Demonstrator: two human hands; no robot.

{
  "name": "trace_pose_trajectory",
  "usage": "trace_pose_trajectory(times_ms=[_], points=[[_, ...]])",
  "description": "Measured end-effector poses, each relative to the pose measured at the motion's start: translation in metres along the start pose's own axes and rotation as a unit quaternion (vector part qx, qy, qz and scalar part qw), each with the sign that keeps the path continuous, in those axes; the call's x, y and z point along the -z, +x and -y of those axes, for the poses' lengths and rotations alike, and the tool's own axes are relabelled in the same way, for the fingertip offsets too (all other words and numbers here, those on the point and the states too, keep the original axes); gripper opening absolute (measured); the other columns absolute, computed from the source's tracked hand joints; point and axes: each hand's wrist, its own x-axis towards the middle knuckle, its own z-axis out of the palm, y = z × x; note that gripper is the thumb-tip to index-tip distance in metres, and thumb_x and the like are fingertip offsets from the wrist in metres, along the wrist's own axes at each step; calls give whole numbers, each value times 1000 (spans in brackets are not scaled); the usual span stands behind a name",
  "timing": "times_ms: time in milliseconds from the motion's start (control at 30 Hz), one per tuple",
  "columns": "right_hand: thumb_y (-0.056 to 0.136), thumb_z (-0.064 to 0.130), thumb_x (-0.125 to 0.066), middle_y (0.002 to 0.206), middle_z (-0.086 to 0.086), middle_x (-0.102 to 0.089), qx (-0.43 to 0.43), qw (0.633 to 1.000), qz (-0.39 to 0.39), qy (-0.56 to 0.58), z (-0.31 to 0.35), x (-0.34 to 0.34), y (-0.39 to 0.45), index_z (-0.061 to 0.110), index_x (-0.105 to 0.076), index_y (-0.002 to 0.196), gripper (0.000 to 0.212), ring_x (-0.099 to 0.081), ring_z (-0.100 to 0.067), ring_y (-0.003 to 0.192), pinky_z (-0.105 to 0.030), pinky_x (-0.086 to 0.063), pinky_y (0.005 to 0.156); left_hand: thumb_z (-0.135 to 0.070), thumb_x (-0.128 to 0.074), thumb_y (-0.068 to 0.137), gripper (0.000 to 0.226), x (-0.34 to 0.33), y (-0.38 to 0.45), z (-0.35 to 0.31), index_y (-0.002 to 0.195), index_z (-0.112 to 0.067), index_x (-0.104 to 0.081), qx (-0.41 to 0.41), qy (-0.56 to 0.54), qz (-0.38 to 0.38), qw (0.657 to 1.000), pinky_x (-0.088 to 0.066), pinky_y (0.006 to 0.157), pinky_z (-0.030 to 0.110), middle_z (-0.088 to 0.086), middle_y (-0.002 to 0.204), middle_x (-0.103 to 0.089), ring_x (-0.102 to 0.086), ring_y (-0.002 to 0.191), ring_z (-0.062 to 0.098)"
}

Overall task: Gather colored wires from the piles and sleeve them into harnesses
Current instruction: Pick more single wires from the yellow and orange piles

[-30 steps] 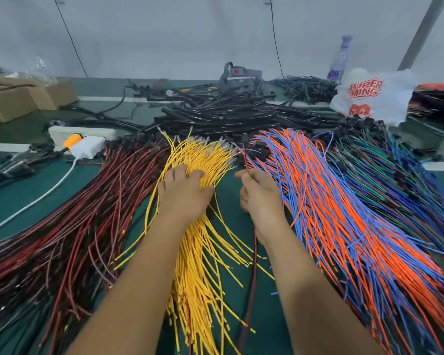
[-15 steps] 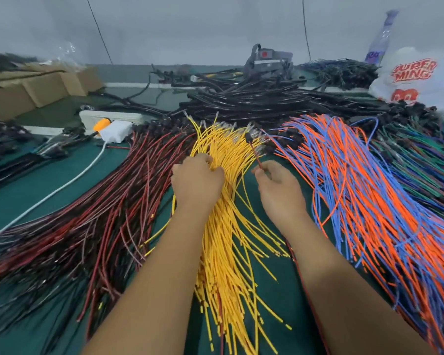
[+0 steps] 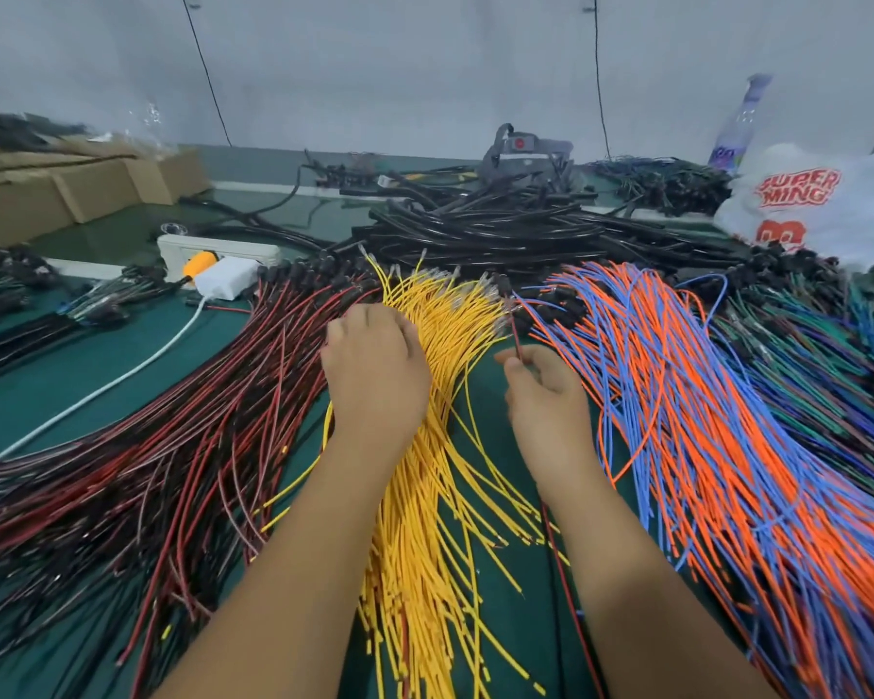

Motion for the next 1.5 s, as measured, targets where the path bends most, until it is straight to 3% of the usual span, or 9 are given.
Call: trace_pose_trajectory(times_ms=[67,167,267,400,600,833,1033,1233,1500], points=[[96,18,-46,52,13,-40,-13,999,-7,35,2,1,1,25,-62,84,22,-35,-12,51,-30,-27,53,-21,-48,97,12,1,-3,-7,97,-16,-59,-58,-94,33,993,-40,87,35,4,109,-57,-49,104,22],[99,16,-43,48,11,-44,-27,997,-24,73,6,4,0,21,-62,81,27,-40,-9,47,-25,-32,48,-12,-56,92,11,4,-14,-18,86,-19,-61,-123,-241,193,943,-41,85,22,-6,101,-61,-53,97,8],[99,17,-44,61,2,-52,-49,993,-66,88,9,6,0,17,-62,80,27,-48,-12,58,-24,-39,52,-1,-66,80,17,5,-21,-24,73,-16,-68,-189,-271,299,895,-42,85,14,-3,103,-63,-57,96,4],[99,15,-45,55,2,-49,-37,993,-54,102,12,8,-2,14,-62,83,23,-46,-11,53,-24,-40,51,-5,-68,80,25,12,-13,-16,65,-25,-68,-126,-323,386,855,-41,76,5,-10,108,-62,-58,88,-9],[101,13,-43,50,2,-48,21,986,142,89,20,-1,-12,20,-63,86,26,-44,-10,45,-18,-40,45,-24,-47,99,19,7,-1,-12,108,-17,-62,156,-556,291,763,-56,72,28,0,99,-74,-69,87,17],[102,15,-41,55,-2,-54,16,981,181,69,20,-4,-15,25,-62,83,31,-49,-12,49,-19,-41,48,-19,-48,99,21,6,-1,-7,100,-12,-68,120,-578,237,771,-56,69,23,5,90,-75,-70,82,15],[104,21,-41,61,-1,-59,31,984,149,90,18,-6,-14,34,-62,110,26,-48,-13,48,-14,-37,48,-16,-64,86,16,3,-3,-9,79,-18,-78,88,-573,228,782,-55,72,22,3,85,-74,-69,81,14],[105,21,-38,62,1,-61,55,985,125,103,21,-2,-15,32,-63,99,28,-50,-11,48,-14,-39,49,-26,-70,79,15,-1,-4,-7,88,-17,-77,82,-563,228,790,-54,90,40,7,96,-73,-68,98,25],[105,22,-36,68,-3,-61,67,981,144,114,22,-3,-16,34,-63,102,30,-52,-12,52,-14,-40,51,-15,-59,93,20,-1,-6,-8,82,-19,-75,114,-600,176,772,-58,74,29,3,91,-74,-71,88,19]])
